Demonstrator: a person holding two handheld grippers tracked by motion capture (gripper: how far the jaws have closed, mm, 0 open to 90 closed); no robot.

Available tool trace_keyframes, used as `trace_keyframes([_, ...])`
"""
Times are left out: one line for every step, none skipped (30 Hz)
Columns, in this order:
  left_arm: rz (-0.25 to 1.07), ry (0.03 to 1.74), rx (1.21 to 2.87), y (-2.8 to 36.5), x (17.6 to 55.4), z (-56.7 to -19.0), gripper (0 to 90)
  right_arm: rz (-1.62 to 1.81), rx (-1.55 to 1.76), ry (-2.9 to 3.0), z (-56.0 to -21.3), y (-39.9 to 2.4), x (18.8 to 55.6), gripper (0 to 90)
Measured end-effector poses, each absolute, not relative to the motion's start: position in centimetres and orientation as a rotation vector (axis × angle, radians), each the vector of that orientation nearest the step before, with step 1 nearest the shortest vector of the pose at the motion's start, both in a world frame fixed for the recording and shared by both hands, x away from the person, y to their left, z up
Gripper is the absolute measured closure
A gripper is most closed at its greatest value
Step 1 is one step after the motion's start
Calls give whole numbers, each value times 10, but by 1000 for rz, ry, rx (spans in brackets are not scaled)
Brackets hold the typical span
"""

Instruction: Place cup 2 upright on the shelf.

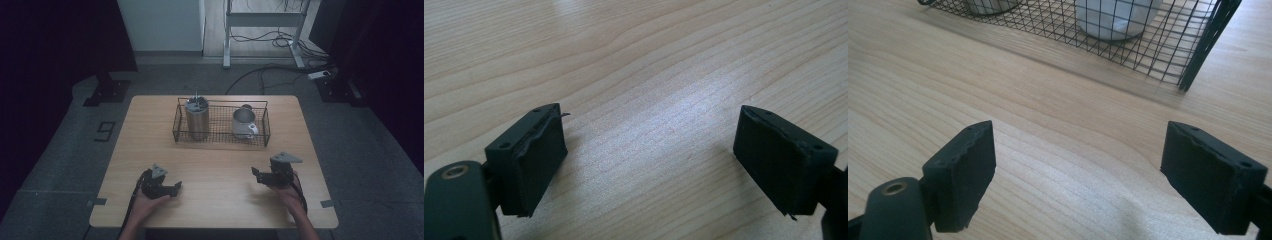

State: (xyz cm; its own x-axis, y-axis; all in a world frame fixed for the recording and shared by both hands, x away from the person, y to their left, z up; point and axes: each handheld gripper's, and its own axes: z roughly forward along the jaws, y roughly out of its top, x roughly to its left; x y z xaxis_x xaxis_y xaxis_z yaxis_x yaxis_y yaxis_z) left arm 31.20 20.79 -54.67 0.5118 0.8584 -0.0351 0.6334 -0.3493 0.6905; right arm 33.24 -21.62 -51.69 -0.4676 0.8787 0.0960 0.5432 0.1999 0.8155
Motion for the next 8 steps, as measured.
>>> trace_keyframes([443, 1213, 2100, 208, 312, -547, 135, 1174, 1329, 2088, -517, -217, 332, 143])
trace_keyframes([443, 1213, 2100, 208, 312, -547, 135, 1176, 1329, 2087, -516, -217, 332, 143])
trace_keyframes([443, 1213, 2100, 208, 312, -547, 135, 1173, 1330, 2086, -517, -217, 332, 142])
trace_keyframes([443, 1213, 2100, 208, 312, -547, 135, 1170, 1331, 2088, -517, -217, 333, 140])
trace_keyframes([443, 1213, 2101, 208, 312, -547, 135, 1169, 1333, 2089, -517, -217, 333, 139])
trace_keyframes([444, 1213, 2100, 208, 312, -547, 135, 1168, 1335, 2089, -518, -217, 333, 137])
trace_keyframes([443, 1213, 2100, 208, 312, -547, 135, 1166, 1338, 2089, -518, -217, 333, 136])
trace_keyframes([443, 1213, 2101, 208, 312, -547, 135, 1162, 1340, 2089, -518, -218, 333, 135])
